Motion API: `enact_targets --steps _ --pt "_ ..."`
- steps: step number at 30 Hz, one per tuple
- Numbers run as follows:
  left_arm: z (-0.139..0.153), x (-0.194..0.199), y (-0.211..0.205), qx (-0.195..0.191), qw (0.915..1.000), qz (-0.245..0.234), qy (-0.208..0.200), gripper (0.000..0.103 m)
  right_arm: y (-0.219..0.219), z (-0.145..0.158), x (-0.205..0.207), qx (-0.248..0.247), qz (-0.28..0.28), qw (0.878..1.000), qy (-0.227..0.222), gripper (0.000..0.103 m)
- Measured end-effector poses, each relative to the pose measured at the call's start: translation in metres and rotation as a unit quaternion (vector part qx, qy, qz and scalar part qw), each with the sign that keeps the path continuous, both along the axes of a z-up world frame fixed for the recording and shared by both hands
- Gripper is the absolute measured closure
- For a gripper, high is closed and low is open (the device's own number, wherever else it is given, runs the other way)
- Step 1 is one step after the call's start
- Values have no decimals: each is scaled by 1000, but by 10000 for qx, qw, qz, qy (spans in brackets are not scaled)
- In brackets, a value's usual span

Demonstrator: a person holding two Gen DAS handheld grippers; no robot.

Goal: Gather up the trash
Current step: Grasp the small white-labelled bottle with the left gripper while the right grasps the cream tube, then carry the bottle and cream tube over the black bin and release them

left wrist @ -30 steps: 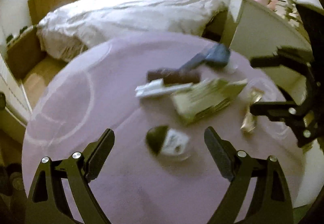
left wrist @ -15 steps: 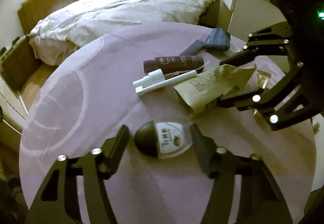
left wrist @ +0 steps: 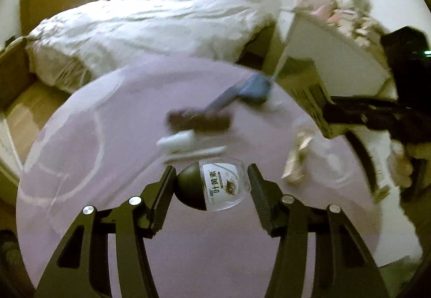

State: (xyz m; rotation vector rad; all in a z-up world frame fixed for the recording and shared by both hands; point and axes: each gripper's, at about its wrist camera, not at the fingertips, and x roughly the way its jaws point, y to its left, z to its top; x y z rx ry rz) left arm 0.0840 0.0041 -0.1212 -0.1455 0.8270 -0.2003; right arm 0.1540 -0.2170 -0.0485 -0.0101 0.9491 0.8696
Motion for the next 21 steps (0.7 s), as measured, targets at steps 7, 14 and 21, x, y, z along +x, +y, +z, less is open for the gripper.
enact_targets --steps 7,14,21 --pt "48 18 -65 -249 9952 -774 -550 49 -93 29 4 506 -1467 9878 -122 57" --pt "70 35 -146 -382 9827 -1568 -907 49 -168 25 2 455 -2311 9718 -87 57" --pt "56 55 -215 -704 9683 -2296 -693 49 -236 -2 -5 184 -3059 9519 67 57"
